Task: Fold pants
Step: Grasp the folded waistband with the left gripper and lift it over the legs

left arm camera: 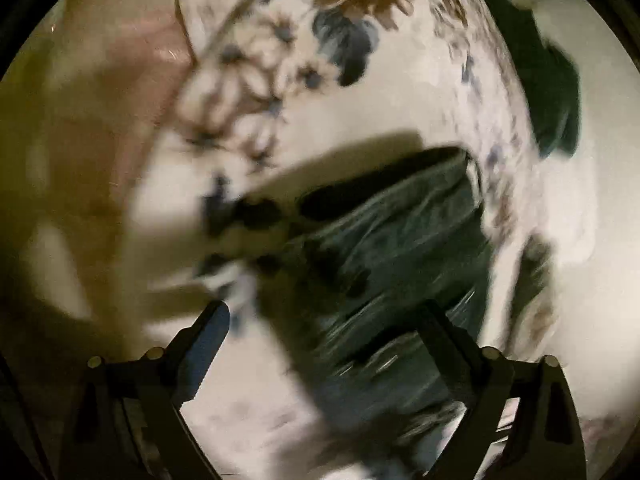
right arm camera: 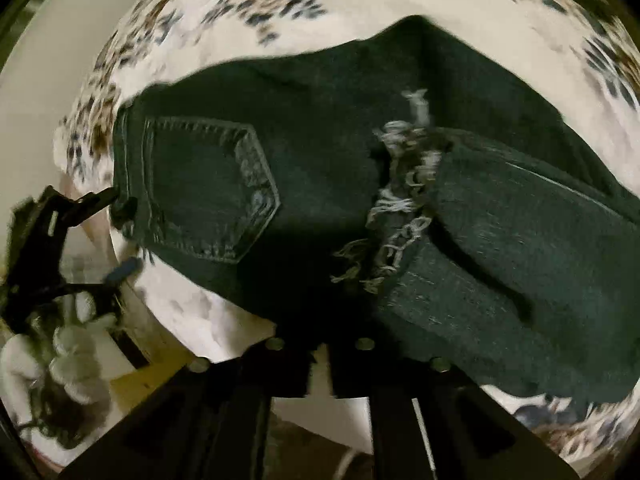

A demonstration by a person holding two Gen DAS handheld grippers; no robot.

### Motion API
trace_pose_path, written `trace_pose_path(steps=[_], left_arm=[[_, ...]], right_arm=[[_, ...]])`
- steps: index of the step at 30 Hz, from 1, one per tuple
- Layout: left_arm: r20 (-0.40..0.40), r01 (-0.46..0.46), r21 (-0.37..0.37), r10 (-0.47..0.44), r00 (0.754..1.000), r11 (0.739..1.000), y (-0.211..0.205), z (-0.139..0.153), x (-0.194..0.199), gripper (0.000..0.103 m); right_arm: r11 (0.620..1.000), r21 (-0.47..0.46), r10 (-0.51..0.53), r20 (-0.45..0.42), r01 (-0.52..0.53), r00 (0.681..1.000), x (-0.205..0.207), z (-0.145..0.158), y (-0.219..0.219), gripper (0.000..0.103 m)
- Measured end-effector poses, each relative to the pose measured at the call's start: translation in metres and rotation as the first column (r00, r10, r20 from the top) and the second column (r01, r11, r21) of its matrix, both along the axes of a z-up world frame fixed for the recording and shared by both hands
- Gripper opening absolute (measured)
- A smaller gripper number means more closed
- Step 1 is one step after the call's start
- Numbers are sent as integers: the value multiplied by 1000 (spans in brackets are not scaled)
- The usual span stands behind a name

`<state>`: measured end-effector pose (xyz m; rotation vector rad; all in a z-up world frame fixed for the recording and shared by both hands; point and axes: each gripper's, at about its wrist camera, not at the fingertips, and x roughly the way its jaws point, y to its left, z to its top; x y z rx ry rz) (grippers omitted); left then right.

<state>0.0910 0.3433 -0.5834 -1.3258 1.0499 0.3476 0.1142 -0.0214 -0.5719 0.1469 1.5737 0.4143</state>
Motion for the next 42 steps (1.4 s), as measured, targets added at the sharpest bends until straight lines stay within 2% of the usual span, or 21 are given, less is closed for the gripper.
trace_pose_path(steps=[1,2,3,5,9,12,13,14,15,16,17,21,23,26,29,33,36,37,39,40,42], left_arm=[[18,-13,-9,13,1000,1000,0,-6,6,91],[45,-23,-9,23,999,1000,-1,-11,12,82],[61,-24,2,24,998,1000,-2,-15,18,66],[99,-20,25,18,995,999,-4,-18,25,50],[134,-42,34,37,990,999,-7,-17,24,49],[165,-69,24,64,984,997,-3,-23,18,64],[165,-57,42,50,985,997,-3,-23,22,64],[162,-38,68,27,986,997,-5,-20,26,62],[168,-19,89,4,986,996,-6,-16,29,41],[163,8,116,-27,986,993,-9,-10,32,30],[158,22,154,-47,986,988,-11,-1,31,27],[129,72,314,-118,985,947,-29,46,25,25],[148,95,372,-160,976,924,-42,75,26,24],[182,134,446,-236,955,885,-68,117,27,23],[230,177,477,-317,920,861,-106,155,35,23],[260,310,529,-498,827,790,-190,194,53,22],[226,462,530,-644,730,711,-272,194,72,22],[192,531,531,-704,683,660,-309,187,80,22],[140,620,534,-783,606,575,-361,172,87,22],[92,665,544,-824,559,511,-391,162,89,22],[10,736,545,-880,474,402,-440,136,87,22]], right_arm=[[1000,9,-22,-4,23,1000,2,-1,-5,26],[999,-6,-51,-3,51,999,4,-1,-11,36],[998,-10,-69,-6,69,998,10,-3,-14,39],[991,-7,-131,-29,130,991,15,-8,-26,40],[972,3,-235,-45,235,971,28,-15,-55,40],[963,-1,-269,-44,269,962,43,-19,-71,40],[961,6,-277,-54,278,959,45,-21,-76,40],[960,8,-279,-59,280,958,47,-24,-80,40],[961,8,-276,-60,277,959,47,-24,-82,40],[961,11,-275,-57,276,960,45,-23,-88,40],[961,12,-274,-55,275,960,44,-22,-88,40],[957,29,-287,-27,288,958,40,-12,-84,40],[951,47,-306,-13,306,952,37,-6,-94,40],[936,78,-345,-6,344,939,31,2,-115,40],[907,114,-407,-5,405,913,25,10,-146,40],[852,139,-511,7,505,860,11,25,-205,40],[809,128,-580,19,574,814,-7,32,-256,40],[795,123,-600,22,594,800,-14,33,-273,40],[767,109,-637,20,632,770,-29,33,-310,40],[760,92,-647,22,643,762,-36,32,-329,40],[754,58,-657,35,655,753,-46,31,-361,40]])
